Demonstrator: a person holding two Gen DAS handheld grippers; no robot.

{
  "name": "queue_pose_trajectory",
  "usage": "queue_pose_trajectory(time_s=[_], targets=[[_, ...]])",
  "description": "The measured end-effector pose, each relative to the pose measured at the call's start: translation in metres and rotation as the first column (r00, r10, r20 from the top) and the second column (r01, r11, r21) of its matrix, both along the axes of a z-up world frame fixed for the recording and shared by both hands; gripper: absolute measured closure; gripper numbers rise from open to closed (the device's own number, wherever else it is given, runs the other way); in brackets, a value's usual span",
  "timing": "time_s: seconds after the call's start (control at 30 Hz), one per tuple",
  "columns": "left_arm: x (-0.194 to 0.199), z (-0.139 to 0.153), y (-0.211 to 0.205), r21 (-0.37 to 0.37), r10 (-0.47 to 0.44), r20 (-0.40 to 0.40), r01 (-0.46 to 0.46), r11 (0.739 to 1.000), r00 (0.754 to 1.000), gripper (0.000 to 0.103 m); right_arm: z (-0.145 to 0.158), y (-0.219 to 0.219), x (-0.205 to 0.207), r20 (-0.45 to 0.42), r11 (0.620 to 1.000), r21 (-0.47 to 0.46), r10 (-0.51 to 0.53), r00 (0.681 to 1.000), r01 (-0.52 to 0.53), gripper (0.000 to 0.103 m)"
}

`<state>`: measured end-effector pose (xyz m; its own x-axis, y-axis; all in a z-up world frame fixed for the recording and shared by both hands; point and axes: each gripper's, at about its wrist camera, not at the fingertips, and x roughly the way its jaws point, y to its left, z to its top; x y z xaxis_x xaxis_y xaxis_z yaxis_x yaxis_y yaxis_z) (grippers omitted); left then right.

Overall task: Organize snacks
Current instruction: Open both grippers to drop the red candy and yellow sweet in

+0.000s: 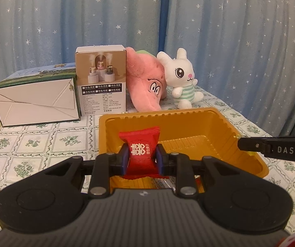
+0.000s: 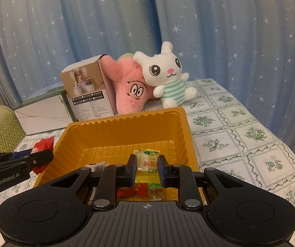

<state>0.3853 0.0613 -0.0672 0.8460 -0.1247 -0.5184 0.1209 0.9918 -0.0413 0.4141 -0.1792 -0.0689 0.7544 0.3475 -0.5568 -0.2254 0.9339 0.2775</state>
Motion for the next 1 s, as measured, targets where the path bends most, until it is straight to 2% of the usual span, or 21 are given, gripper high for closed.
queue_pose_trajectory(time_s=[0.03,0.07,0.33,0.47,0.57,0.63,0.73,0.77,0.8,0.83,0.9,1.0], targets=[[0.000,0.000,0.001,-0.004,0.000,0.000,0.000,1.000,1.000,0.067,0.000,0.000,0.000,-0.002,1.000,0.000,0.000,1.000,0.000,0.081],[0.000,0.001,0.003,-0.012,0.001,0.003,-0.001,1.000,1.000,0.065,0.000,0.000,0.001,-0.003,1.000,-0.001,0.001,1.000,-0.001,0.081],[-0.002,0.002,0.012,-0.005,0.045,-0.007,-0.045,0.999,0.999,0.061,-0.001,-0.002,0.001,-0.007,1.000,0.006,-0.014,1.000,0.014,0.081],[-0.005,0.001,0.011,-0.001,0.045,0.000,-0.045,0.999,0.999,0.056,0.000,-0.005,0.003,-0.013,0.999,0.028,-0.022,1.000,0.023,0.081],[-0.006,0.001,0.008,0.004,0.039,0.005,-0.039,0.999,0.999,0.056,-0.001,-0.006,0.004,-0.025,0.999,0.048,-0.013,1.000,0.014,0.081],[-0.007,0.001,0.007,0.007,0.034,0.005,-0.035,0.999,0.999,0.056,-0.002,-0.006,0.005,-0.030,0.998,0.064,-0.008,1.000,0.010,0.081],[-0.007,0.000,0.005,0.012,0.028,0.003,-0.028,1.000,1.000,0.053,-0.001,-0.011,0.006,-0.014,0.988,0.151,0.001,1.000,0.001,0.080],[-0.007,0.000,0.004,0.016,0.025,0.003,-0.025,1.000,1.000,0.052,-0.001,-0.013,0.007,-0.024,0.984,0.180,0.001,1.000,0.003,0.078],[-0.007,-0.001,0.004,0.019,0.023,0.004,-0.023,1.000,1.000,0.051,0.000,-0.015,0.007,-0.030,0.979,0.202,-0.004,1.000,0.010,0.063],[-0.008,-0.001,0.004,0.024,0.022,0.004,-0.022,0.999,1.000,0.050,0.002,-0.016,0.007,-0.024,0.976,0.215,-0.016,1.000,0.020,0.042],[-0.009,-0.002,0.004,0.027,0.021,0.003,-0.021,0.999,1.000,0.050,0.006,-0.018,0.003,0.011,0.977,0.210,-0.042,0.999,0.038,0.036],[-0.010,-0.002,0.003,0.031,0.018,0.004,-0.018,0.999,1.000,0.049,0.007,-0.017,0.003,0.019,0.983,0.182,-0.042,0.999,0.038,0.036]])
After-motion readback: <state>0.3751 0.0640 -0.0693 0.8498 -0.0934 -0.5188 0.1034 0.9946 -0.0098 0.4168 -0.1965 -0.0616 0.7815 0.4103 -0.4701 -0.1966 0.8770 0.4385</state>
